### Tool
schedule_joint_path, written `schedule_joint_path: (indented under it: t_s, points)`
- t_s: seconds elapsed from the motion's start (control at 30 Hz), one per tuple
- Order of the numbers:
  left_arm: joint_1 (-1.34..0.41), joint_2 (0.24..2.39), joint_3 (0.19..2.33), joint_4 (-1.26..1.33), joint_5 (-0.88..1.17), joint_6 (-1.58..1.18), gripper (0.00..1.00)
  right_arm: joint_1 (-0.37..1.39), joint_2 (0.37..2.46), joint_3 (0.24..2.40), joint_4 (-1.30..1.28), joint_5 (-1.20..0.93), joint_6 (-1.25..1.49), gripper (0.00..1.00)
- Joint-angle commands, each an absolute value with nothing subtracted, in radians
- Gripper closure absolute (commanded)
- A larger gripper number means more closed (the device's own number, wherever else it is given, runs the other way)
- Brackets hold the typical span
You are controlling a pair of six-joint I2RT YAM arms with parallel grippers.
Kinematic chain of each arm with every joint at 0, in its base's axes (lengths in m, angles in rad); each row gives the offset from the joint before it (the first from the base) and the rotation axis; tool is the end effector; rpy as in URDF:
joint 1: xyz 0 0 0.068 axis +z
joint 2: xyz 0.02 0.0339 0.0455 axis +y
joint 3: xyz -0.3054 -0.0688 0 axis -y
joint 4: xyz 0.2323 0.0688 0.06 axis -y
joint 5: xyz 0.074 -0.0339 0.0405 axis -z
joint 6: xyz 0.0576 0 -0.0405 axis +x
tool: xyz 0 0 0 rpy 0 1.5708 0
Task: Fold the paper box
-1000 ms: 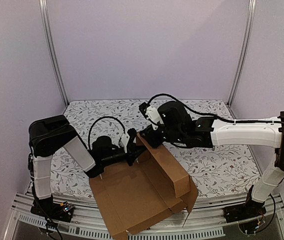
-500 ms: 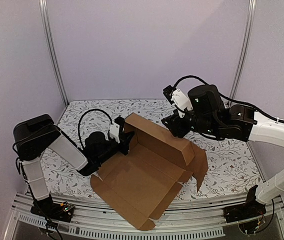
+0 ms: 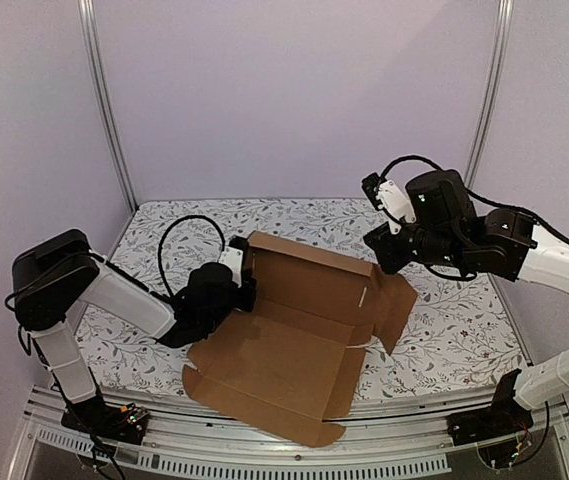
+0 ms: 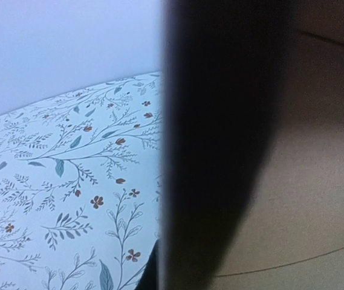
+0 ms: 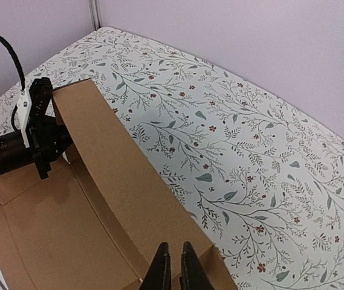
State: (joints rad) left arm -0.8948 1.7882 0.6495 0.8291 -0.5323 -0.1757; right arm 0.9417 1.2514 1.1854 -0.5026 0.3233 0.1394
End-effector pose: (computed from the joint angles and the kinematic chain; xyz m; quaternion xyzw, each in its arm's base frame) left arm 0.2452 -0.2589 0.1882 0.1290 0.7840 -0.1074 0.5977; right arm 0.1726 0.2061 0.3787 -0.2668 0.8271 0.1230 0.4792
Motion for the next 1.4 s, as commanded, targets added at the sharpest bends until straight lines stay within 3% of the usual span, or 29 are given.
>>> schedule_joint_path:
  t_s: [0.0,0.2,0.87,1.37]
  points:
    - [-0.91,1.781,0.684,0.639,-0.698,-0.295,1.0,0.893,1.239,1.153,-0.525,0.229,0.19,0.99]
    - [-0.91,1.775,0.675,0.535,-0.782,-0.398,1.0,0.843,1.26,1.104,-0.506,0.176,0.24,1.0]
    - [-0.956,1.745,0.62,0.527,-0.792,-0.462,1.0,0.741,1.444,1.067,-0.35,0.13,0.255,1.0]
    - [-0.967,1.744,0.636,0.526,-0.781,-0.435,1.0,0.739,1.549,0.969,0.018,-0.029,0.456,1.0]
